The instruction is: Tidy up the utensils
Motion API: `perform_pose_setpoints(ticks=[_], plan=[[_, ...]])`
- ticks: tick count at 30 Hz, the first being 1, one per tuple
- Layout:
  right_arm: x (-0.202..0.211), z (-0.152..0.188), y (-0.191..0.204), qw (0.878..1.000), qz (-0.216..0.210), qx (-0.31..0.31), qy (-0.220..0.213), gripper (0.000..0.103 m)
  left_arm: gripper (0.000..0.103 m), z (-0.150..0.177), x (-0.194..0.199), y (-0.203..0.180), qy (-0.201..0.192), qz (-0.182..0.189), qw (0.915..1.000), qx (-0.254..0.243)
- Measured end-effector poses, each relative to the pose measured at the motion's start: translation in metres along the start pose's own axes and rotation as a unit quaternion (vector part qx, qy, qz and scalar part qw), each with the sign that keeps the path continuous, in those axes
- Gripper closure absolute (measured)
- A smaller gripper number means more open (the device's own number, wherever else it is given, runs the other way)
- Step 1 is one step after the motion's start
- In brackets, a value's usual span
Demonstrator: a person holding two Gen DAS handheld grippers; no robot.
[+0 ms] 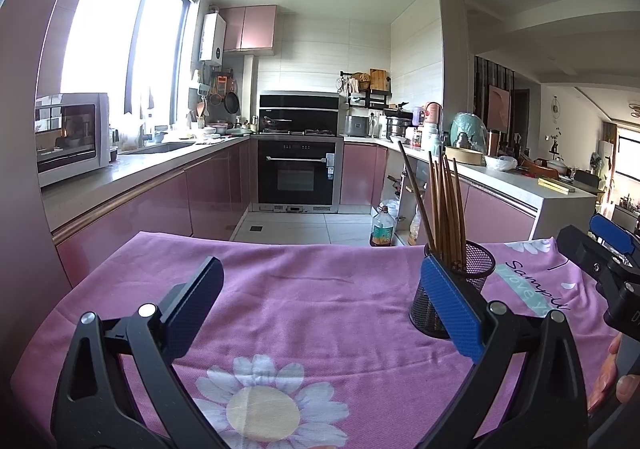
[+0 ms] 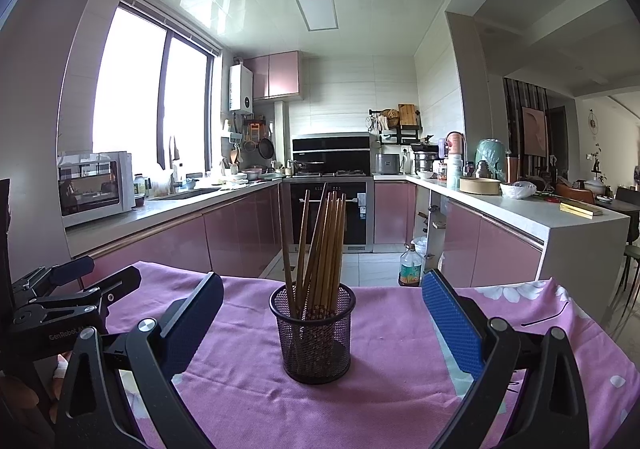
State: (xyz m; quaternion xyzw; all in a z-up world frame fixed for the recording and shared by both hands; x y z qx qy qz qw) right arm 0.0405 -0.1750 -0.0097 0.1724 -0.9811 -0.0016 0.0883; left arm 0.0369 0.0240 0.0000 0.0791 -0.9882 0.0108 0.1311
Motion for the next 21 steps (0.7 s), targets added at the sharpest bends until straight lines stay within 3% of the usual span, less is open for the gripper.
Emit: perform_pose_setpoints(ticks=[21], plan=[[-0.0002,0.0019,-0.0001,1.0,0.003,-0.007,0.001,0.007,0.006,0.0006,-0.0009,-0.0028,0.0,0.001,1.0,0.0]])
Point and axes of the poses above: each gripper's, at about its wrist camera, not at the fingertips, and x roughly against the way its jaws point, y to its left, z to its underside, the point moved 8 cm from there along -x, roughly the way its jaws point, and after that the axes turned 10 degrees about -z, right-handed, at the moved point
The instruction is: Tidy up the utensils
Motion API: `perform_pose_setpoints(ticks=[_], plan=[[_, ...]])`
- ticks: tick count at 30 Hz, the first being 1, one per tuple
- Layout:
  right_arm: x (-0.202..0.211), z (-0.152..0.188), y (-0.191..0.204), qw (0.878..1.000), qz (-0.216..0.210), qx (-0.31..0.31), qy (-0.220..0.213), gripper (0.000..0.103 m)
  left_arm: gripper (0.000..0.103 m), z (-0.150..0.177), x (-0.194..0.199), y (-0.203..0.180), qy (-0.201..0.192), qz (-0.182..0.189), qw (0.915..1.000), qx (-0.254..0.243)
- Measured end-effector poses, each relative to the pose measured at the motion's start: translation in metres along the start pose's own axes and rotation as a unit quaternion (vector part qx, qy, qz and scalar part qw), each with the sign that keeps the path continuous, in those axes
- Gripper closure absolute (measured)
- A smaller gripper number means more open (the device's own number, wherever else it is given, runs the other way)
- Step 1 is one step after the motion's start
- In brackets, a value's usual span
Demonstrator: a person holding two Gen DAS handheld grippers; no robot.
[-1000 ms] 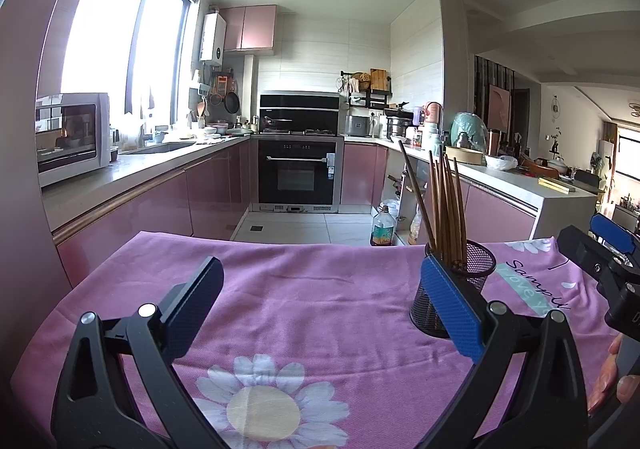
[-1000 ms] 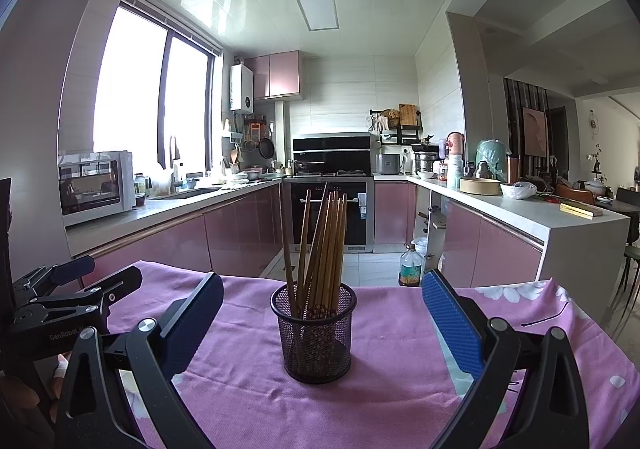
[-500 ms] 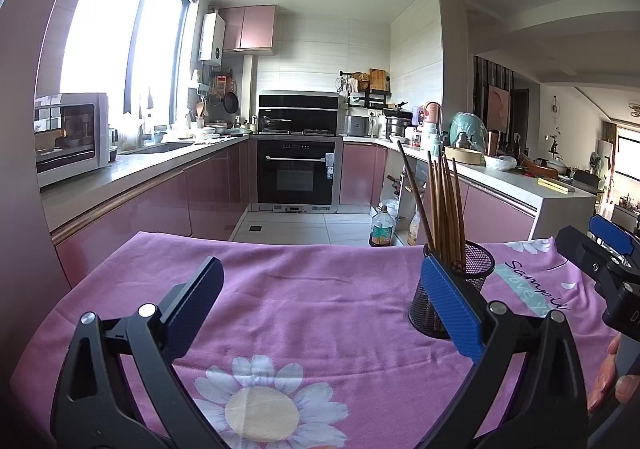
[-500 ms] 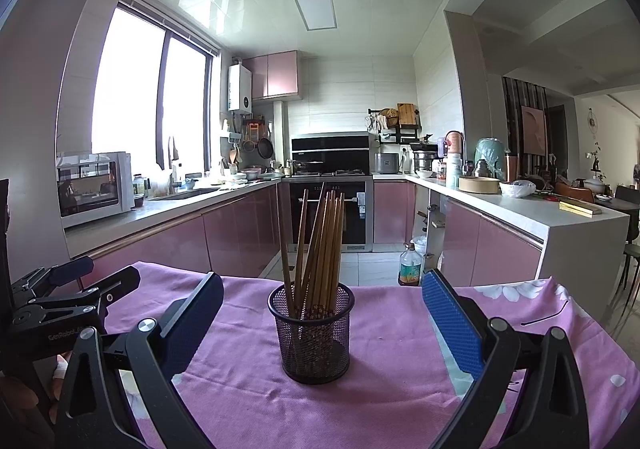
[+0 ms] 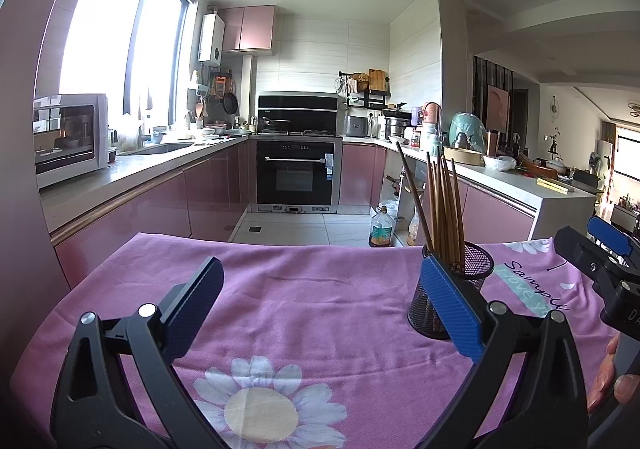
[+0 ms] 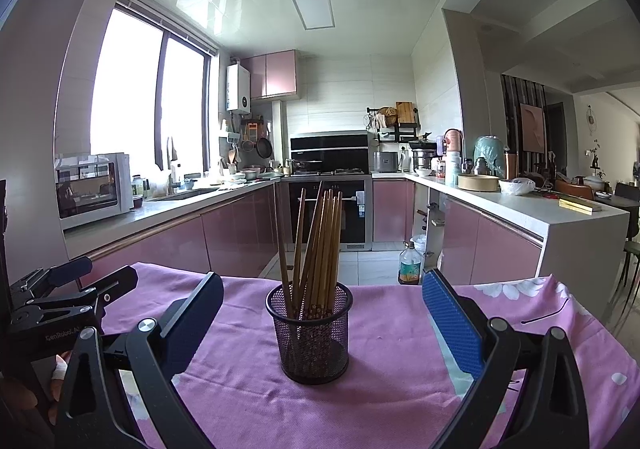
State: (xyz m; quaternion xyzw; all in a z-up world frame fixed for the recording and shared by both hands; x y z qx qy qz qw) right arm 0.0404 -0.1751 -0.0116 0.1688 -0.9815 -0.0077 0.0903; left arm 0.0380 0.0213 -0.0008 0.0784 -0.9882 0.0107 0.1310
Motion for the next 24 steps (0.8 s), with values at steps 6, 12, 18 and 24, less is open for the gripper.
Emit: perform_pose_setpoints(ticks=[6,12,18,24], plan=[[0.0002,-0.0001,0.0004,1.0,0.002,0.001,0.0,0.007,0.006,0.0001,0.0001,-0.0002,0.0,0.0,1.0,0.0],[-0.0001,-0.0004,0.0007,1.0,0.0,-0.001,0.002,0.007,0.006,0.0,0.0001,-0.0002,0.0,0.001,1.0,0.001],[-0.0015,-0.0002,0.0015,1.0,-0.001,-0.001,0.001,0.007,0.006,0.0003,0.0001,-0.0013,0.0,0.001,1.0,0.0],[-0.0015,-0.0002,0.0016,1.0,-0.001,-0.001,0.001,0.007,0.006,0.0,0.0001,-0.0007,0.001,0.0,1.0,0.001]])
Point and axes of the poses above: each gripper's, at about its wrist camera, not at the fingertips, and x roughly against the way its jaws point, y to its left, z to its underside, the point moved 8 cm from there along -x, roughly the way its jaws point, and after that the axes turned 10 degrees about -z, right-handed, at the moved point
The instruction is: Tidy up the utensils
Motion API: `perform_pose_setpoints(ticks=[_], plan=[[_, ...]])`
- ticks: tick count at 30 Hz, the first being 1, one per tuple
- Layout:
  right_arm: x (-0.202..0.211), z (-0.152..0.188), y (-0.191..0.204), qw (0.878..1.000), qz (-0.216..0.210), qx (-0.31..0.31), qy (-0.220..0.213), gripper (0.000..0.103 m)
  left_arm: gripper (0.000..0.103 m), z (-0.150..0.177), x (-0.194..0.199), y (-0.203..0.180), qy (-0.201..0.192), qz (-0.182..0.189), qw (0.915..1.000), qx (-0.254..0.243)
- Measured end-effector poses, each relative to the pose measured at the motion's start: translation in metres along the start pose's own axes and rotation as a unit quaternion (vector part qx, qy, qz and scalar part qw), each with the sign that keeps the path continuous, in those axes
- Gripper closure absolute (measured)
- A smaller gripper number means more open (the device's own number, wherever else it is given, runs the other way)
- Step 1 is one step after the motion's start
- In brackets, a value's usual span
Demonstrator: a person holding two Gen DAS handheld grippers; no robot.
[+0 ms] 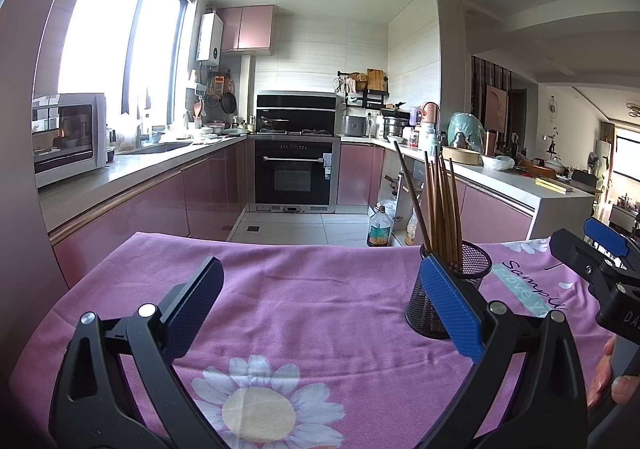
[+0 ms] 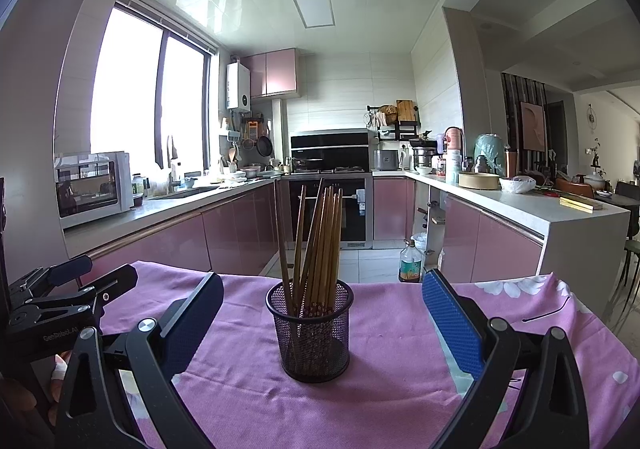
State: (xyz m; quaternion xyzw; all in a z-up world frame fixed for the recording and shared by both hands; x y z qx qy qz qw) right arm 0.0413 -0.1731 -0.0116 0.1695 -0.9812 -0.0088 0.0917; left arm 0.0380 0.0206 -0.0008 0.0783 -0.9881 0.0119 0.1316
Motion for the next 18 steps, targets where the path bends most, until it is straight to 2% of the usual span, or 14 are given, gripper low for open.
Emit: perform_pose_setpoints(ticks=[15,18], plan=[[-0.0025,0.003,0.0009,1.0,-0.002,0.002,0.004,0.007,0.006,0.0008,0.0002,-0.0029,-0.004,-0.009,0.9999,-0.01],[-0.0044,0.0053,-0.0003,1.0,-0.004,0.001,0.009,0.007,0.006,0.0036,-0.0023,-0.002,0.005,-0.007,0.9999,-0.013]])
Point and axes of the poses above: each gripper's, at about its wrist camera, not at the fingertips, and x roughly against the way its jaws point, y to its left, z to its underside, the point moved 8 cm from there along -x, roughly the way its jaws point, and after that the axes turned 10 degrees about -z, right-handed, at the moved point
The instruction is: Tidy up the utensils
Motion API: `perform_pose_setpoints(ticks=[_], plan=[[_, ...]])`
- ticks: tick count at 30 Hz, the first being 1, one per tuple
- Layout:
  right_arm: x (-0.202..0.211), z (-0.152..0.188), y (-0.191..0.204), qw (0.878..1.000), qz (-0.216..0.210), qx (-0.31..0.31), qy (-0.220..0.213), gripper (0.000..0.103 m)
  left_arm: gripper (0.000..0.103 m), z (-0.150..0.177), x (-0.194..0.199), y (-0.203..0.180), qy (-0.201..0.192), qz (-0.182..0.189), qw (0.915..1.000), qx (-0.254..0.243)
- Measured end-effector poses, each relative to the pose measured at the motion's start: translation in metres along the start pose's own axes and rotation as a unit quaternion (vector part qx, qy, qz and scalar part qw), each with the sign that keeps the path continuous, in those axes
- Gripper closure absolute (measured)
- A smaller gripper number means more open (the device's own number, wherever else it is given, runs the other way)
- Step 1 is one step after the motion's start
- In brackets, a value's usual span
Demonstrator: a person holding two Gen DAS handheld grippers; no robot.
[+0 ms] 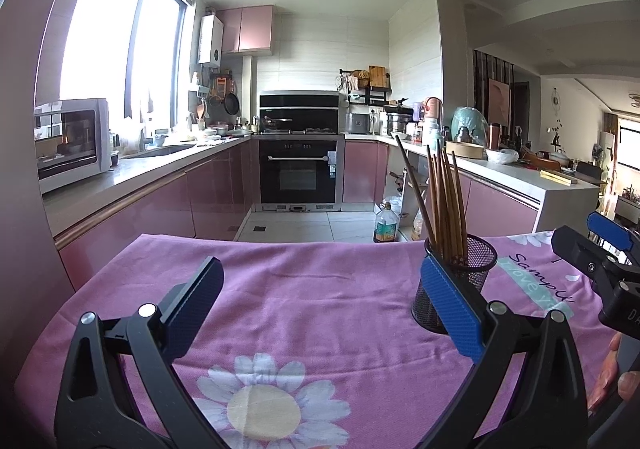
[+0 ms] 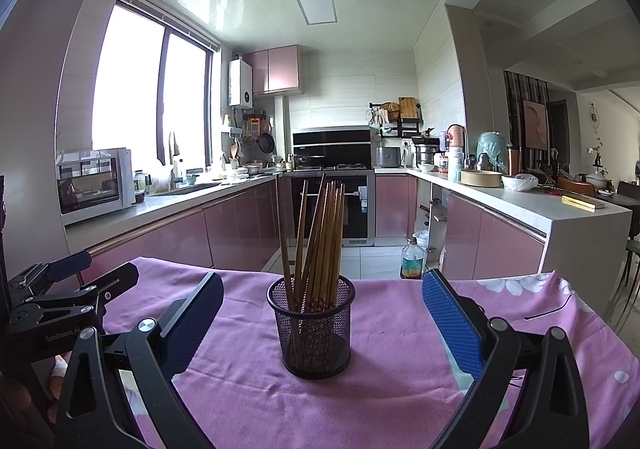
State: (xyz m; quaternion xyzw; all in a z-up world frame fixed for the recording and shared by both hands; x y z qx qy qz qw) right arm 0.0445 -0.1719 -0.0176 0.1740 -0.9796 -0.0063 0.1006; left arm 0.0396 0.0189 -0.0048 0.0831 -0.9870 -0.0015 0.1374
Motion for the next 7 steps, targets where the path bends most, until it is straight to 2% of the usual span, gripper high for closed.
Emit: perform_pose_setpoints(ticks=[4,7], plan=[[-0.002,0.006,-0.01,1.0,0.009,0.0,0.013,0.007,0.006,0.005,-0.01,0.005,0.021,0.001,0.9998,0.004],[-0.007,0.018,-0.032,0.999,0.02,-0.015,0.045,0.007,0.006,0.011,-0.02,0.01,0.041,-0.008,0.9991,-0.001]])
Point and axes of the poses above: each gripper's, at about its wrist camera, not at the fingertips, and x roughly against the way its jaws point, y to its left, z to its underside, the point moved 8 cm from there along -x, roughly the way its jaws point, and after that the axes turned 10 degrees about -z, right-handed, at the moved point
